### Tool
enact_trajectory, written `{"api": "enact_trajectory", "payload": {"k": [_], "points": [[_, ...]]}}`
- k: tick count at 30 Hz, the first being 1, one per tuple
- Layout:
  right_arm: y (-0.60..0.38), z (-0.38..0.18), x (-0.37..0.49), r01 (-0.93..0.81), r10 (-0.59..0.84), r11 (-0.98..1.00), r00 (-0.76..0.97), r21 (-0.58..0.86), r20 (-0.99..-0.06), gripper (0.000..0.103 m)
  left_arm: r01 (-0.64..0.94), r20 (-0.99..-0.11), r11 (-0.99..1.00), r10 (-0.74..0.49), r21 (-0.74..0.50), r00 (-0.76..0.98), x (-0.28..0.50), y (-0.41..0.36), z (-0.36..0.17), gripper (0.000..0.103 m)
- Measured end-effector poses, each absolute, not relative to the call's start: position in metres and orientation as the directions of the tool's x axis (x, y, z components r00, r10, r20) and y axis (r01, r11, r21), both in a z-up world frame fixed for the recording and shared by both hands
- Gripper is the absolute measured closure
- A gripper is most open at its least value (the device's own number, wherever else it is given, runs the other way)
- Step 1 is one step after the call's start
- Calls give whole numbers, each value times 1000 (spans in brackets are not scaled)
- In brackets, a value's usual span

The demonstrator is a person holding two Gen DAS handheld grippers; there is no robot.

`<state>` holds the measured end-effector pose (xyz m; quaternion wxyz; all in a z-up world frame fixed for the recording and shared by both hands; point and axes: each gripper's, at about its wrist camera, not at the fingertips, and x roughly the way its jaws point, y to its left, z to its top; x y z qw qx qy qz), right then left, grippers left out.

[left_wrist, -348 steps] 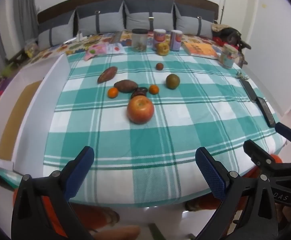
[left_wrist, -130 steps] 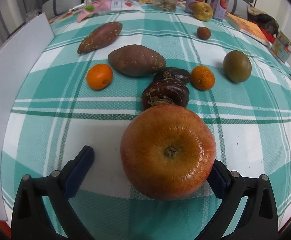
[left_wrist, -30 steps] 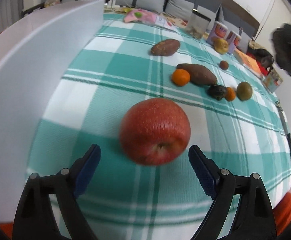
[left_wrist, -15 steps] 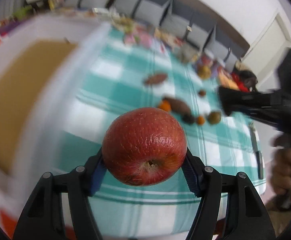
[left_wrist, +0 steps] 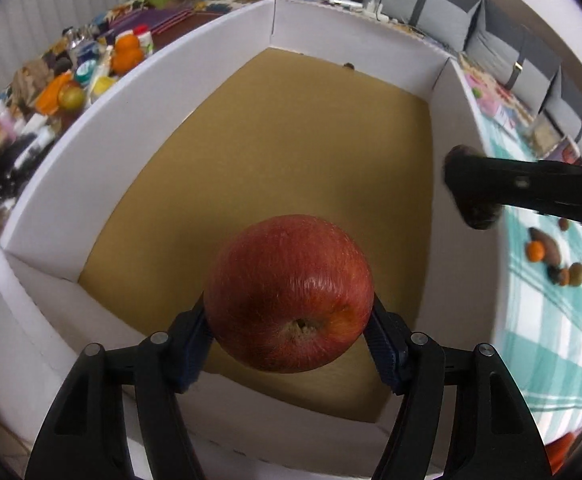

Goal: Organize fruits

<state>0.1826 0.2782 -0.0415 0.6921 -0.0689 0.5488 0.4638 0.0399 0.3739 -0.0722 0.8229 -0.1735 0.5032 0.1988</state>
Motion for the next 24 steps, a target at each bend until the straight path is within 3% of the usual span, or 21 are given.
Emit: {"api": "enact_trajectory", "payload": {"k": [4,7,9,13,15,18,24], "points": [[282,-54,188,-707,542,593,-4,386,-840,59,-509,-883,856,168,-90,439,33,372,-64,19],[264,-41,200,-676,579,618,45,402,-814,44,-529,-863,844,198,-92,466,29,373,-51,18],[244,-25,206,-661,602,633,94,403,-793,40,-529,-838,843,220,-94,499,32,367,-41,18],[186,-3,202,-670,610,658,204,345,-766,21,-459,-749,877,207,-143,629,45,335,-16,15],[148,-6,192,-670,595,675,244,310,-766,19,-403,-733,898,151,-179,663,63,321,-16,14],[72,-29,169,-637,521,735,310,233,-795,18,-380,-729,917,176,-123,662,87,309,-23,14],[-88,-78,119,-435,348,889,446,140,-825,18,-359,-836,932,165,-41,524,121,289,-62,15]]}}
